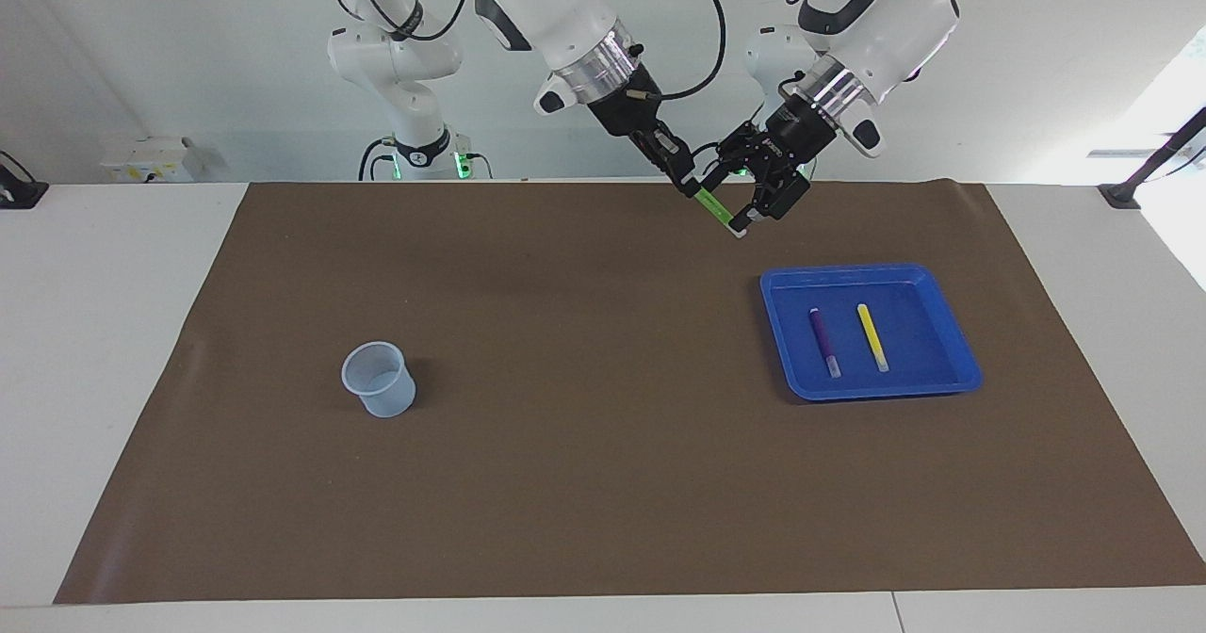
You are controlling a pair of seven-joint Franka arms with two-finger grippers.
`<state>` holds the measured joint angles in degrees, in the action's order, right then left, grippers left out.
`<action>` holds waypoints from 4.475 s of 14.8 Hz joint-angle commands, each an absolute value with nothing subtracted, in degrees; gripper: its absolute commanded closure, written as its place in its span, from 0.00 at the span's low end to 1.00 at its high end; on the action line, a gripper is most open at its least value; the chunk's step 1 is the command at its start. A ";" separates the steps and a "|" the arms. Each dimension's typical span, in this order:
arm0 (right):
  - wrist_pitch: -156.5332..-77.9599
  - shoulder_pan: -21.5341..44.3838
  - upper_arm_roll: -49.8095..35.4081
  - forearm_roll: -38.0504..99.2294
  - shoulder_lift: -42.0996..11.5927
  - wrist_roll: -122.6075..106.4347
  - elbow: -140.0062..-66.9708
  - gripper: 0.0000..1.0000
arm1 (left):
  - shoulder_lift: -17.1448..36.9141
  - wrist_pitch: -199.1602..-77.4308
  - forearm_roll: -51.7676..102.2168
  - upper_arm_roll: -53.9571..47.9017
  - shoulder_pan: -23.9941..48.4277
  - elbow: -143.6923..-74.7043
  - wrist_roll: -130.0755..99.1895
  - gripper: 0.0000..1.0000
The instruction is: Right arm passes pens to left for tray arrangement
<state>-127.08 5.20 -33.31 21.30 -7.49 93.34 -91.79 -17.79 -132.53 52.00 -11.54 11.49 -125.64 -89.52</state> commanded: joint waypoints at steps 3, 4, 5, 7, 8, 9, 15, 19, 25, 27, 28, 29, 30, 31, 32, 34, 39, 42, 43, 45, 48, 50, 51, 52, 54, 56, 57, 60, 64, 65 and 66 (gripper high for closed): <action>-127.09 4.92 -34.01 21.45 -8.44 93.34 -90.62 1.00 | -18.81 -133.68 53.35 -10.81 12.31 -127.09 -87.98 0.40; -127.09 4.92 -34.01 21.45 -8.35 93.34 -90.70 1.00 | -18.81 -133.59 53.35 -10.81 12.30 -127.09 -87.89 0.48; -127.09 5.01 -34.01 21.45 -8.35 93.08 -90.70 1.00 | -18.81 -133.68 53.35 -10.81 12.22 -127.00 -87.89 0.56; -127.09 5.01 -34.01 21.45 -8.35 92.81 -90.70 1.00 | -18.72 -133.68 53.35 -10.81 12.30 -127.00 -87.72 0.78; -127.09 5.01 -34.01 21.45 -8.35 92.81 -90.70 1.00 | -18.72 -133.68 53.35 -10.81 12.22 -127.00 -87.54 0.97; -127.09 5.01 -34.01 21.45 -8.35 92.81 -90.70 1.00 | -18.72 -133.77 53.35 -10.81 12.13 -127.00 -87.37 1.00; -127.09 5.01 -34.01 21.45 -8.35 92.73 -90.79 1.00 | -18.54 -134.03 53.35 -10.63 11.69 -126.56 -85.96 1.00; -126.83 4.75 -33.84 20.66 -8.44 91.24 -90.97 0.08 | -18.19 -134.03 53.35 -10.55 11.69 -126.39 -85.61 1.00; -118.14 4.13 -26.74 14.34 -3.80 69.05 -96.74 0.00 | -16.97 -125.46 52.56 -10.11 2.24 -126.04 -71.42 1.00; -117.34 4.13 -23.13 13.45 -1.24 58.76 -100.44 0.00 | -15.04 -118.51 50.38 -10.11 -3.93 -125.07 -59.83 1.00; -116.29 4.13 -21.46 13.36 -0.88 53.66 -101.33 0.00 | -13.99 -116.21 46.27 -10.11 -5.70 -124.37 -54.72 1.00; -115.67 4.13 -20.05 13.27 -0.70 49.52 -101.51 0.00 | -12.67 -114.71 41.97 -10.02 -6.76 -123.93 -50.58 1.00; -114.97 4.13 -18.65 12.40 -0.44 45.31 -102.04 0.00 | -11.35 -112.09 37.57 -10.02 -8.59 -122.71 -44.62 1.00; -114.61 4.13 -16.98 10.83 -0.35 41.44 -102.13 0.00 | -10.12 -109.80 34.57 -10.02 -10.53 -122.00 -38.64 1.00; -114.52 4.13 -15.66 9.42 -0.18 38.09 -102.65 0.00 | -8.98 -108.64 32.10 -10.02 -13.07 -121.56 -32.41 1.00; -114.17 4.13 -12.41 6.96 0.87 34.03 -104.84 0.00 | -5.12 -108.80 23.61 -10.02 -15.29 -121.03 -19.93 1.00; -112.59 4.13 -2.57 1.24 1.14 19.21 -105.56 0.00 | 2.71 -116.35 10.30 -10.02 -16.96 -120.32 -0.82 1.00; -111.28 4.13 2.36 0.44 1.14 10.21 -103.55 0.00 | 5.97 -119.70 4.25 -10.02 -17.49 -120.32 4.21 1.00; -109.36 4.13 3.16 0.18 0.97 9.15 -101.80 0.00 | 6.93 -121.01 2.57 -10.02 -17.58 -120.32 4.31 1.00; -103.92 4.04 4.39 -1.57 0.35 8.62 -96.71 0.00 | 8.87 -123.47 1.33 -10.02 -17.58 -120.24 4.74 1.00; -99.94 4.04 5.10 -2.90 0.26 8.61 -92.91 0.00 | 11.07 -126.02 -1.41 -10.02 -17.67 -120.23 5.45 1.00; -97.48 4.04 5.10 -2.99 0.26 8.61 -91.15 0.00 | 12.21 -127.26 -1.41 -10.02 -17.75 -120.23 6.24 1.00; -96.08 4.04 5.10 -3.16 0.18 8.70 -90.27 0.00 | 12.22 -127.35 -1.41 -10.02 -17.75 -120.32 6.68 1.00; -93.89 4.04 4.92 -3.86 0.09 8.70 -89.31 0.00 | 12.22 -127.27 -1.41 -10.02 -17.75 -120.24 6.94 1.00; -92.82 4.04 4.66 -3.87 0.35 8.70 -89.65 0.00 | 12.30 -126.92 -1.49 -10.11 -17.49 -119.71 9.56 0.00; -92.37 4.04 3.87 -3.96 0.44 8.70 -89.83 0.00 | 12.22 -126.39 -1.41 -10.11 -17.23 -119.36 9.58 0.00; -92.11 4.04 3.17 -4.04 0.44 8.61 -89.82 0.00 | 12.04 -125.78 -1.41 -10.19 -17.40 -118.75 9.58 0.00; -90.36 3.34 2.90 -3.96 0.44 8.53 -89.30 0.00 | 12.13 -120.34 -1.41 -10.28 -16.70 -113.48 9.49 0.00; -88.95 2.99 2.99 -3.08 0.26 8.09 -88.95 0.00 | 11.87 -110.42 -1.41 -10.55 -14.95 -103.48 9.32 0.00; -88.95 2.99 2.99 -2.99 0.26 8.09 -88.95 0.00 | 11.78 -107.78 -1.41 -10.63 -13.72 -100.84 9.32 0.00; -89.03 3.08 2.99 -2.90 0.26 8.00 -88.95 0.00 | 11.69 -105.14 -1.32 -10.63 -12.49 -98.11 8.79 0.00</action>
<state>-90.06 3.77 3.44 -2.75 0.63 9.56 -89.97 11.32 -110.98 -0.29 -10.88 -15.08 -104.03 9.16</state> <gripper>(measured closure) 0.000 0.000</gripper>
